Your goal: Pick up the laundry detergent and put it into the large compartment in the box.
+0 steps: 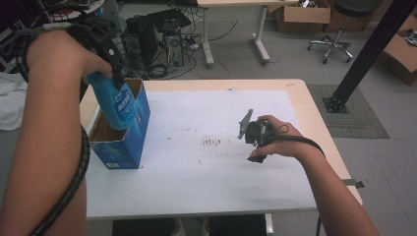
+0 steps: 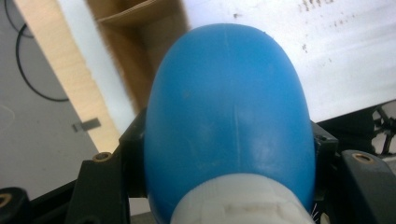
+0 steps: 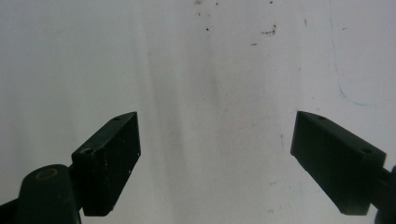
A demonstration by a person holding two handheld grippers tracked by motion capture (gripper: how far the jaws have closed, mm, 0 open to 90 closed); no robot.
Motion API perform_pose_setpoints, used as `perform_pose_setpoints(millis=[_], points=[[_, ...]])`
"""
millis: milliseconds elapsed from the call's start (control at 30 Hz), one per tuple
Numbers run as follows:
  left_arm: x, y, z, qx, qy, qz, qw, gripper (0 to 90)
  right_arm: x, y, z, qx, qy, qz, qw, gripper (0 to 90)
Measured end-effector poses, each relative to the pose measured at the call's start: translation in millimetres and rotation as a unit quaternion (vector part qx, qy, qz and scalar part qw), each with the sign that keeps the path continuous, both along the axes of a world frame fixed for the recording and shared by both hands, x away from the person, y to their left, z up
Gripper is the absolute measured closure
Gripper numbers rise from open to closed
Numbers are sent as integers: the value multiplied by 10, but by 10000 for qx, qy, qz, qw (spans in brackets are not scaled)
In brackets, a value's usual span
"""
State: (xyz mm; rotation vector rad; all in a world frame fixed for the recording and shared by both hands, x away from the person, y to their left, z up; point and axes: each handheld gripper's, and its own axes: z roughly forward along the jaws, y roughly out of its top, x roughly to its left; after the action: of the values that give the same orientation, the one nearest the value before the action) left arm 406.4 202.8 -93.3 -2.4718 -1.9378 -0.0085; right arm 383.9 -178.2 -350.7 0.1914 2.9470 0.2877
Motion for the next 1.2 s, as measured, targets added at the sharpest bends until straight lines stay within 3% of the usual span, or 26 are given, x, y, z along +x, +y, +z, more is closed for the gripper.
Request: perform_pose_setpoints(millis=[267, 467, 900, 1200], points=[[-10, 207, 9, 68, -38, 521, 9986, 381, 6, 4, 2, 0, -13, 13, 10000, 161], [9, 257, -31, 163, -41, 735, 9972, 381, 12, 23, -10, -17, -4, 39, 10000, 161], [81, 308, -165, 147, -62, 820, 9965, 381, 17, 46, -11, -61, 1, 45, 10000, 161], [148, 412, -479, 51, 34, 859, 9963, 381, 25, 56, -5, -65, 1, 32, 10000, 160]])
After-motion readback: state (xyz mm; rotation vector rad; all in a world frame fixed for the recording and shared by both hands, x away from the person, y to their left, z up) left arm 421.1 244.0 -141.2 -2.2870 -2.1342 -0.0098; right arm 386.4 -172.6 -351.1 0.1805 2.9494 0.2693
